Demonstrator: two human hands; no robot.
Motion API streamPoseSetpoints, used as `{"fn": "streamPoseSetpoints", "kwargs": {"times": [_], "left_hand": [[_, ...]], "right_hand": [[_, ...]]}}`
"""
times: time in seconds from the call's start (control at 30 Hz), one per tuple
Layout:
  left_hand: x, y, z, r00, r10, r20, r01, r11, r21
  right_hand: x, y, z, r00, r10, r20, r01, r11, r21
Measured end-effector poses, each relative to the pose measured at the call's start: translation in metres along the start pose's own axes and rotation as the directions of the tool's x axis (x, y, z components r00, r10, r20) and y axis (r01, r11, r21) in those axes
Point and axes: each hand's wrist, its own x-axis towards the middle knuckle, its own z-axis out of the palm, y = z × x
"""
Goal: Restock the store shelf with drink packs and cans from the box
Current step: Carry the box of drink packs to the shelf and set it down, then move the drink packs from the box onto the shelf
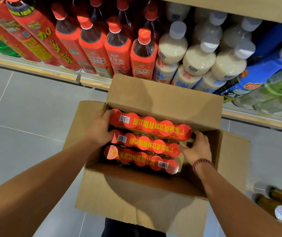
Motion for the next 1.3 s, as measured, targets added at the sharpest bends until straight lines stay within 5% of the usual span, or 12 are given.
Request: {"fn": "streamPoseSetpoints", "kwargs": {"times": [0.17,0.33,0.5,0.87,1.07,1.3], "left_hand": [[0.031,-0.003,0.023,0.998,0.032,-0.045,-0.018,0.961,0.276],[0.045,0.006,0.040,0.986,0.109,-0.128,-0.003,0.773,0.634],[0.052,-0.013,0.052,0.964,0.203,-0.170,-0.004,0.655,0.756],[0.019,0.007,0.010,0.984,0.176,-0.035,-0.138,0.869,0.474],[-0.033,0.057,-0.099,0.958,0.286,0.010,-0.280,0.929,0.242],[-0.112,0.137,-0.247,0.918,0.392,-0.053,-0.373,0.903,0.212]], "right_hand": [[0.028,-0.006,0.020,0.996,0.076,0.045,-0.081,0.991,0.104],[0.044,-0.005,0.034,0.996,0.081,-0.020,-0.076,0.981,0.177],[0.048,0.009,0.046,0.993,0.010,-0.119,0.011,0.985,0.170],[0.012,0.021,-0.012,0.989,-0.101,-0.107,0.122,0.970,0.209],[-0.045,-0.015,-0.111,0.985,-0.152,-0.079,0.167,0.957,0.238],[-0.122,-0.079,-0.258,0.954,-0.286,-0.094,0.300,0.931,0.208]]}}
